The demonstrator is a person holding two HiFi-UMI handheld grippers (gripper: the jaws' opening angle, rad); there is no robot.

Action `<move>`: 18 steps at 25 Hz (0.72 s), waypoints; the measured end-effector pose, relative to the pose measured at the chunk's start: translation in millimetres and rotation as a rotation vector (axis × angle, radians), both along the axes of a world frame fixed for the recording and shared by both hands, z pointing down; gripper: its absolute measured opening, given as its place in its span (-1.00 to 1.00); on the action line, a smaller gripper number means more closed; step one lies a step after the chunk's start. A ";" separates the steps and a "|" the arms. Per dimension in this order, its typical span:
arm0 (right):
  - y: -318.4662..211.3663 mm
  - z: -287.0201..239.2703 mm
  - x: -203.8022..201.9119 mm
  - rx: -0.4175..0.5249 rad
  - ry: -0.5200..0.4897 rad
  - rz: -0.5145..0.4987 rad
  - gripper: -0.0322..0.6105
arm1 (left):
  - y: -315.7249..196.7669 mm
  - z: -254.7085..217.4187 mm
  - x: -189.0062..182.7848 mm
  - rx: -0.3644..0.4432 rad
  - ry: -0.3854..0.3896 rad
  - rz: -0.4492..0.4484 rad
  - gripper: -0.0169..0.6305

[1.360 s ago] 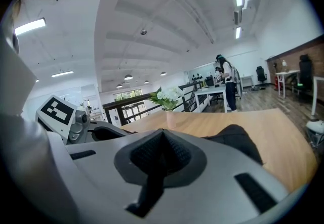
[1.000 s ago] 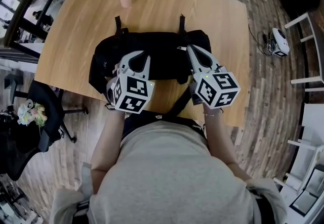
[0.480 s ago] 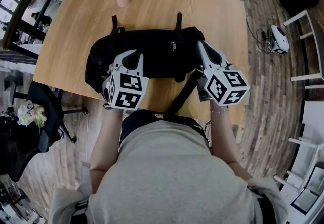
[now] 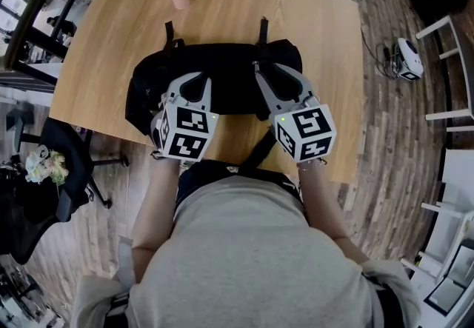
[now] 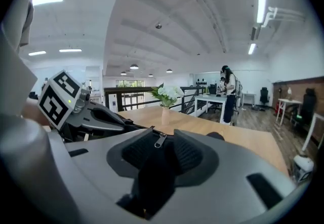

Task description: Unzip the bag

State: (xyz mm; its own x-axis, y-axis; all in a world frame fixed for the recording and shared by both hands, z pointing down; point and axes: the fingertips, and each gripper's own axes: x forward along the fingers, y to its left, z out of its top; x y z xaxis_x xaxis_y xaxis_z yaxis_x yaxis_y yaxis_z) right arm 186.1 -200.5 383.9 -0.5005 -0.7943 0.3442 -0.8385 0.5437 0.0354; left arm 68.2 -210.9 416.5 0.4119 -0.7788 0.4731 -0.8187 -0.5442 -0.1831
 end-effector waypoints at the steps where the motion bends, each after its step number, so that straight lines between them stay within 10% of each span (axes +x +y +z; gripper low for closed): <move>1: 0.0 0.6 -4.3 0.014 0.041 -0.003 -0.46 | 0.2 -0.5 0.4 0.000 0.001 0.001 -0.82; 8: -4.9 15.9 -22.1 0.093 0.333 -0.029 -0.44 | 2.5 -0.9 2.1 0.000 0.003 0.018 -0.82; 18: -9.6 19.8 -9.4 0.103 0.372 0.007 -0.73 | 2.1 -0.2 1.5 -0.001 0.006 0.025 -0.82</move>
